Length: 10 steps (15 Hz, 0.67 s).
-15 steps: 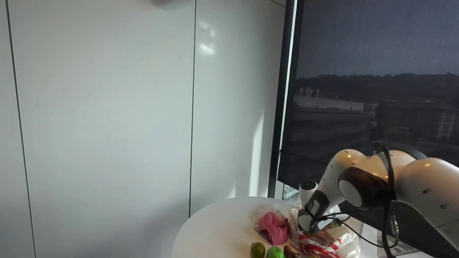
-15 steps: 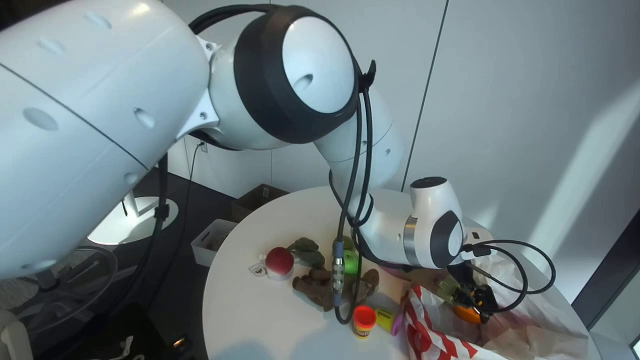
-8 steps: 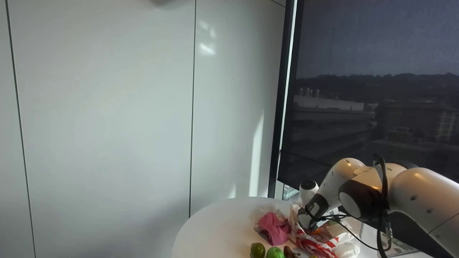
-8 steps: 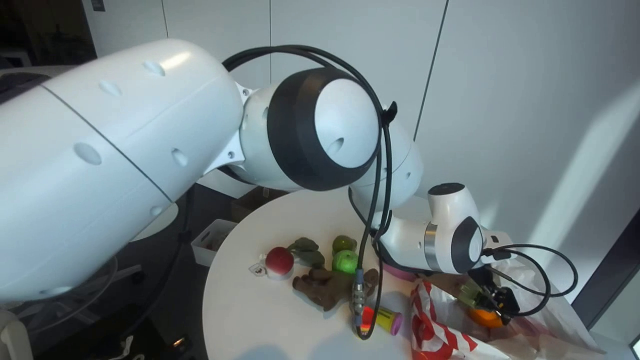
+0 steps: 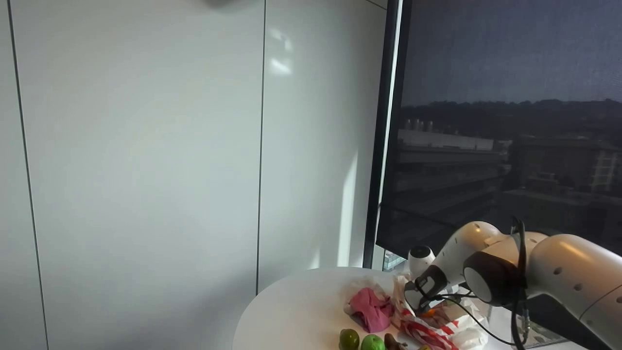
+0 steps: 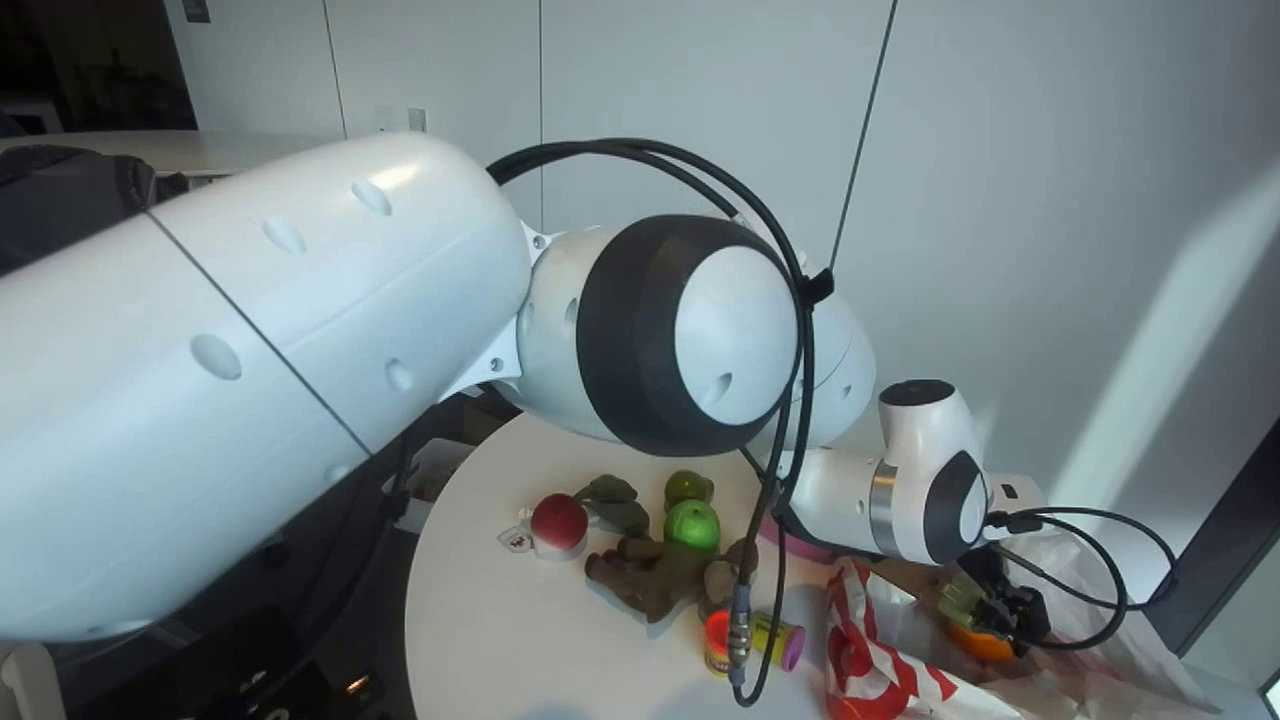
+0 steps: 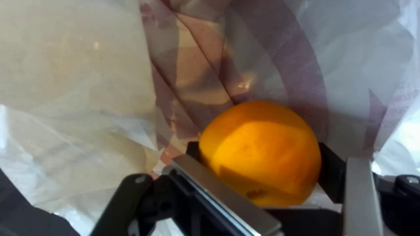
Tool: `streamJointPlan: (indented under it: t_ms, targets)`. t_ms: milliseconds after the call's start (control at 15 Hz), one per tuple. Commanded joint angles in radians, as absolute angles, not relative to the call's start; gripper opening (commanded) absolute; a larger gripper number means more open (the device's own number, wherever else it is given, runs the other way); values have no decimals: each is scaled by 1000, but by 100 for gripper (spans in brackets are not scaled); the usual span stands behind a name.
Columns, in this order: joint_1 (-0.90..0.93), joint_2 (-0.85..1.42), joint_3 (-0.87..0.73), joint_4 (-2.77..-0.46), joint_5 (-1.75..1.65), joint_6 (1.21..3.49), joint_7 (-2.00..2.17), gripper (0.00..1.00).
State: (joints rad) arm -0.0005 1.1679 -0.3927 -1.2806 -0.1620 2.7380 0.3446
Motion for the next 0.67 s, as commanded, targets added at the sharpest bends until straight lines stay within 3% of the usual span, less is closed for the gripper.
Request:
streamJointPlan:
  t_ms: [0, 600]
  targets:
    - [-22, 1177, -379, -1225, -148, 2688, 321, 59]
    - [-32, 875, -269, -1423, -163, 2379, 134, 59]
